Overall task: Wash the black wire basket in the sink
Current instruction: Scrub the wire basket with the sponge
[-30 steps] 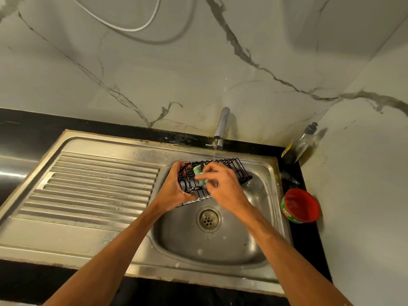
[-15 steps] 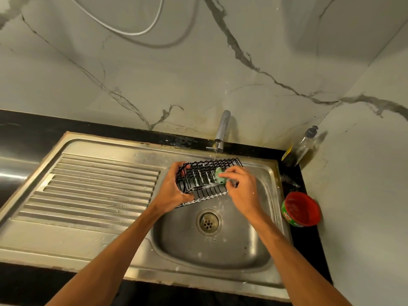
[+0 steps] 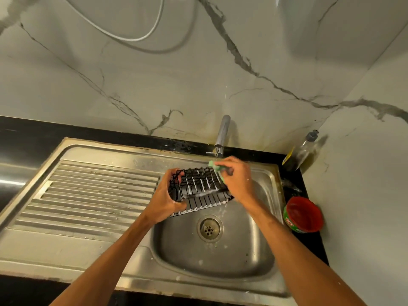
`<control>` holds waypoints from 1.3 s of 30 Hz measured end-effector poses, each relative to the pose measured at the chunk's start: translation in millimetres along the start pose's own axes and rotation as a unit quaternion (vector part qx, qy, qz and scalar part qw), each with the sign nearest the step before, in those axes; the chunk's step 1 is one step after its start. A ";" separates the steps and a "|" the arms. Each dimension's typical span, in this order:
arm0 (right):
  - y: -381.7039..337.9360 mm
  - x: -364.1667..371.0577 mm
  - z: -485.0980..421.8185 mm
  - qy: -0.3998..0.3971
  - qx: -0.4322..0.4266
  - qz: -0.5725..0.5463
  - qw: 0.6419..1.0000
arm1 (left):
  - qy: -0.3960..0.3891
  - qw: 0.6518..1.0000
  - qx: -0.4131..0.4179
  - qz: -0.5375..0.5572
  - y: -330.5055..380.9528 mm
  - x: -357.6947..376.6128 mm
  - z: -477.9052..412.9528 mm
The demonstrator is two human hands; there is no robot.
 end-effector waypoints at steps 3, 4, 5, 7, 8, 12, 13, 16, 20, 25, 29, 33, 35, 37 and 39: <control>1.0 1.2 -6.3 0.012 0.004 0.001 1.000 | -0.006 1.000 0.009 -0.001 4.6 1.5 1.1; -11.0 10.9 -3.1 -0.012 -0.022 0.020 0.999 | -0.006 1.000 0.008 0.003 3.6 1.1 2.2; -23.3 22.2 2.5 -0.042 -0.054 0.036 0.997 | -0.003 1.000 0.006 0.009 1.4 -0.4 3.1; -30.9 31.2 11.3 -0.077 -0.098 0.051 0.991 | 0.001 1.000 -0.001 0.021 -3.8 -3.6 5.7; -22.5 25.4 10.7 -0.072 -0.095 0.057 0.991 | 0.003 1.000 -0.006 0.024 -5.4 -4.8 6.8; 24.7 -7.8 15.3 0.000 -0.002 0.055 0.998 | 0.004 1.000 -0.020 0.015 -8.4 -7.5 8.2; 17.3 -4.4 23.8 -0.010 -0.018 0.062 0.998 | 0.002 1.000 -0.022 0.015 -8.7 -7.8 7.9; -10.2 18.0 51.8 -0.077 -0.106 0.074 0.989 | 0.004 0.999 -0.035 0.022 -10.1 -8.6 7.9; 32.6 -15.8 43.7 0.015 -0.024 0.095 0.995 | 0.007 0.999 -0.042 0.026 -10.1 -6.2 7.8; -13.7 9.8 59.0 0.032 -0.091 0.086 0.992 | 0.013 0.999 -0.040 0.028 -8.7 -1.3 3.3; -13.6 13.9 62.6 0.029 -0.143 0.096 0.985 | 0.014 0.999 -0.039 0.030 -8.2 -0.3 2.9; 38.3 -24.4 53.5 0.127 0.000 0.094 0.987 | 0.019 0.997 -0.039 0.058 -12.9 -3.2 2.4; 16.9 -7.5 54.7 0.092 -0.049 0.082 0.991 | 0.021 0.997 -0.040 0.064 -13.5 -4.9 1.9; 1.3 9.8 60.7 0.052 -0.121 0.087 0.988 | 0.025 0.996 -0.035 0.076 -13.7 -5.8 2.0; 21.8 -2.2 56.3 0.077 -0.082 0.082 0.990 | 0.030 0.996 -0.027 0.080 -10.1 -6.7 5.1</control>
Point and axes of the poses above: each hand's wrist, its own z-axis away from the middle knuckle, its own x-axis out of the palm, y = z × x, the point moved 7 cm from there along -z, towards the middle knuckle, and after that the axes turned 4 degrees about -y, right-handed, at the moved point
